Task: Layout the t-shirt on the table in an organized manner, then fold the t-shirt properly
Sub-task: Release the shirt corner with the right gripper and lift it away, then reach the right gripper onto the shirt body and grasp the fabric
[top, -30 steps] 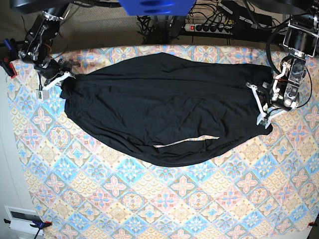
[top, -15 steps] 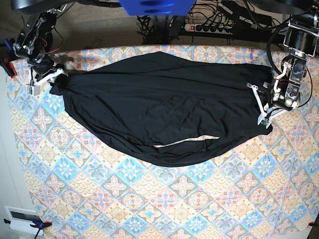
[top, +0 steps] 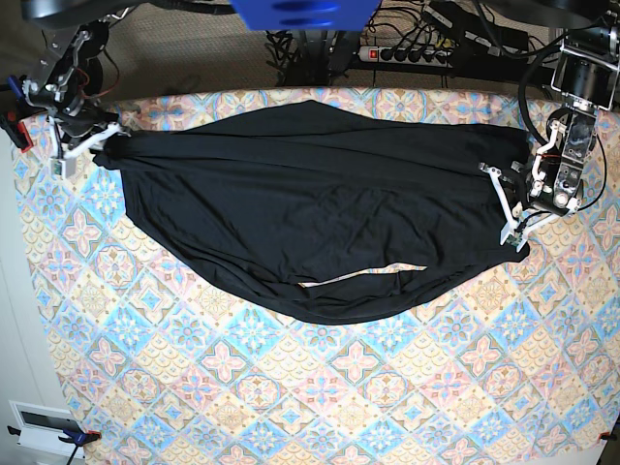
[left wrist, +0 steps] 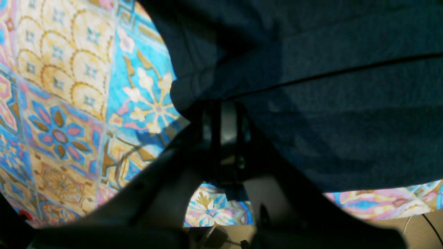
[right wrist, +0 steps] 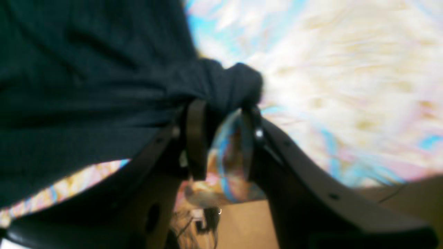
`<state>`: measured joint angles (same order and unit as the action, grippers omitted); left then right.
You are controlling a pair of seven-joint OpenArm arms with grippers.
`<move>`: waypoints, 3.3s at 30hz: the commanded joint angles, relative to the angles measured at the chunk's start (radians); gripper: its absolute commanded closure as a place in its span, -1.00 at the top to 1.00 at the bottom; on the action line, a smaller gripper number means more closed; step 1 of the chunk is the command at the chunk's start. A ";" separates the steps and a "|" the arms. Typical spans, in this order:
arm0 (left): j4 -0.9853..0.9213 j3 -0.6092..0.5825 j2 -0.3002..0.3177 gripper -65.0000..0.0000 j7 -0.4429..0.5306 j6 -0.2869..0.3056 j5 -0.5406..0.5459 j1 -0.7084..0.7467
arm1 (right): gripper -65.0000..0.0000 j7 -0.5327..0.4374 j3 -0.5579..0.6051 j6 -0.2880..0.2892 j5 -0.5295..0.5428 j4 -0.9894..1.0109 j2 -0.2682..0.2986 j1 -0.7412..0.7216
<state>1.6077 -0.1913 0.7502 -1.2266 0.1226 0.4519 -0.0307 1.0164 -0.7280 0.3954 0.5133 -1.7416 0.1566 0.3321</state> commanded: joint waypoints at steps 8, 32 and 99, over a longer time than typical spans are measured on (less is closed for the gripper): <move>0.009 0.011 0.024 -0.90 0.008 -0.005 -0.012 -0.015 | -0.54 0.002 -0.009 0.000 -0.083 -0.100 -0.018 -0.001; 0.012 0.261 -0.128 -0.90 0.051 -0.004 -0.011 -0.011 | -0.41 -0.040 0.259 0.210 -0.089 -0.220 0.041 0.046; 0.015 0.270 -0.134 -0.90 0.006 -0.005 -0.011 0.048 | -0.95 -0.236 1.240 0.213 -0.559 -0.180 0.272 -0.158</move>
<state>1.6051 0.0666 0.5953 -1.2308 0.1207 0.4438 0.0334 0.7937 0.5194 0.6098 -0.0498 -1.8992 0.4213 0.1825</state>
